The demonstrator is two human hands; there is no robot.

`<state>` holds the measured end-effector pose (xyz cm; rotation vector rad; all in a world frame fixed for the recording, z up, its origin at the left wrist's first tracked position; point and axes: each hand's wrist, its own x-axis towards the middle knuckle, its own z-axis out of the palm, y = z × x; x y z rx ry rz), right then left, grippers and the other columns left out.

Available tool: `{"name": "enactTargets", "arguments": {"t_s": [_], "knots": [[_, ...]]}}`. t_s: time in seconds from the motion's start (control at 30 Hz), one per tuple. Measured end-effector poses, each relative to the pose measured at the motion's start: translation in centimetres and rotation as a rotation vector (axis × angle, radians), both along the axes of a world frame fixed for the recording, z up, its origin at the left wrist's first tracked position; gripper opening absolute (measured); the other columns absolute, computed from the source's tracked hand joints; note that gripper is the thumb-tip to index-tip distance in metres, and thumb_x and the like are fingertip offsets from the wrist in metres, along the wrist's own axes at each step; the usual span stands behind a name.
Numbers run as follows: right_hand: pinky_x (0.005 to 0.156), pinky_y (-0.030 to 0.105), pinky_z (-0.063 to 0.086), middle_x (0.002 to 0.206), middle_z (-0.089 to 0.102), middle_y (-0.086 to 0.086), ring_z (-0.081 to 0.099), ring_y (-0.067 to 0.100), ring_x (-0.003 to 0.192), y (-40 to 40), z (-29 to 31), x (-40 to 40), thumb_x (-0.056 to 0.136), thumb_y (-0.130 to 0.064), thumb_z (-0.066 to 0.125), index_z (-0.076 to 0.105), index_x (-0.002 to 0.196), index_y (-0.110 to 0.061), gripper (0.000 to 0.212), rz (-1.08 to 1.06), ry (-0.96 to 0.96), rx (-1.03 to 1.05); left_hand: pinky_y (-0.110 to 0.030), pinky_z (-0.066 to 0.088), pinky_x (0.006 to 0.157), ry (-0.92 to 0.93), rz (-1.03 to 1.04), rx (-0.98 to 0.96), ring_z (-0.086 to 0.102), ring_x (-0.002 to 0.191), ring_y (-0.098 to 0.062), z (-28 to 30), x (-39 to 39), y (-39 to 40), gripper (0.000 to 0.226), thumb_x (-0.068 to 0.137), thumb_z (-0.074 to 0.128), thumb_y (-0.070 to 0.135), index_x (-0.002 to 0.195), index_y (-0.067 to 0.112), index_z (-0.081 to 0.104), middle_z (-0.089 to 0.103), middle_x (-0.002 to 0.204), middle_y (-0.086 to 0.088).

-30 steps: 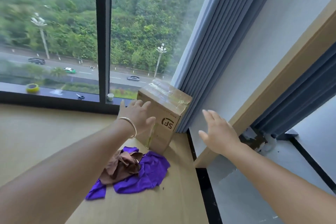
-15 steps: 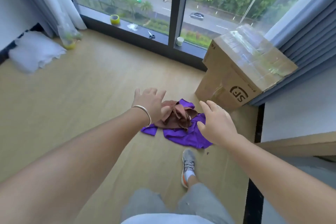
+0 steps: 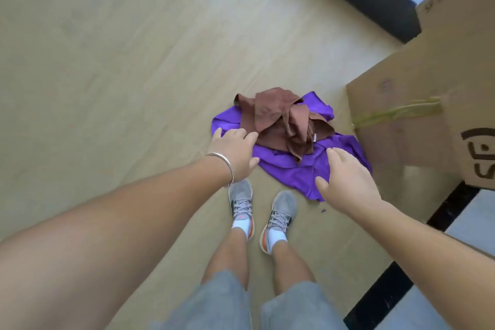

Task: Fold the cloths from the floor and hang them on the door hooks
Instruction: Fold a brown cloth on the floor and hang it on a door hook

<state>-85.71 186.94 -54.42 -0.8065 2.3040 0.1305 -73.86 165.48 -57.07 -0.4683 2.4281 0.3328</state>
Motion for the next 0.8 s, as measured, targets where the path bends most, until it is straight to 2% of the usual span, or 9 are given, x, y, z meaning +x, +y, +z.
{"name": "enactTargets", "arguments": {"t_s": [0.17,0.3,0.4,0.53,0.63,0.73,0.8], "knots": [[0.095,0.041,0.041,0.125,0.049,0.009,0.045,0.03,0.119,-2.2,-12.7,-2.4,0.084,-0.033,0.059,0.046,0.125,-0.006,0.051,0.005,-0.027,-0.005,-0.045,0.029,0.108,0.029,0.015,0.008,0.042,0.126,-0.026,-12.6,-2.6,-1.8,0.059,0.092,0.048,0.045,0.142,0.017,0.034,0.046,0.133,-0.006],[0.088,0.041,0.04,0.119,0.048,0.009,0.046,0.031,0.114,-4.3,-21.4,-3.6,0.085,-0.033,0.059,0.047,0.113,-0.007,0.041,-0.035,-0.041,-0.057,-0.042,0.037,0.097,0.083,0.055,0.022,0.048,0.117,-0.03,-20.9,-4.2,-2.4,0.055,0.09,0.051,0.041,0.136,0.012,0.041,0.05,0.124,-0.008],[0.088,0.043,0.041,0.122,0.047,0.01,0.044,0.033,0.116,-5.6,-27.1,-4.3,0.084,-0.034,0.059,0.046,0.112,-0.007,0.041,-0.072,-0.051,-0.085,-0.042,0.039,0.092,0.106,0.047,0.038,0.049,0.114,-0.031,-26.7,-5.1,-2.3,0.054,0.089,0.054,0.039,0.132,0.009,0.043,0.05,0.121,-0.01],[0.091,0.045,0.041,0.127,0.045,0.011,0.043,0.032,0.119,-7.1,-33.6,-5.5,0.083,-0.035,0.059,0.045,0.116,-0.007,0.046,-0.109,-0.026,-0.13,-0.043,0.035,0.104,0.174,0.07,0.015,0.038,0.13,-0.03,-33.5,-6.8,-2.1,0.069,0.088,0.056,0.039,0.143,0.006,0.031,0.039,0.141,-0.012],[0.094,0.043,0.039,0.132,0.044,0.01,0.042,0.032,0.123,-8.5,-38.1,-6.4,0.083,-0.037,0.062,0.044,0.121,-0.008,0.052,-0.135,0.004,-0.189,-0.042,0.024,0.115,0.178,0.111,-0.016,0.018,0.145,-0.025,-38.1,-8.5,-1.7,0.087,0.088,0.057,0.045,0.152,0.007,0.014,0.017,0.158,-0.011],[0.099,0.044,0.038,0.136,0.041,0.009,0.04,0.03,0.127,-9.9,-42.1,-7.3,0.082,-0.042,0.064,0.042,0.127,-0.008,0.06,-0.203,0.06,-0.188,-0.043,0.023,0.116,0.105,0.115,-0.061,0.009,0.147,-0.024,-42.2,-9.8,-1.6,0.097,0.085,0.059,0.051,0.153,0.008,0.005,0.005,0.161,-0.01],[0.1,0.044,0.038,0.137,0.041,0.009,0.039,0.029,0.128,-10.3,-44.2,-7.8,0.083,-0.043,0.064,0.041,0.13,-0.008,0.062,-0.238,0.097,-0.159,-0.045,0.025,0.114,0.075,0.114,-0.08,0.009,0.147,-0.023,-44.4,-10.3,-2.0,0.096,0.085,0.06,0.046,0.153,0.009,0.003,0.002,0.162,-0.009]]}}
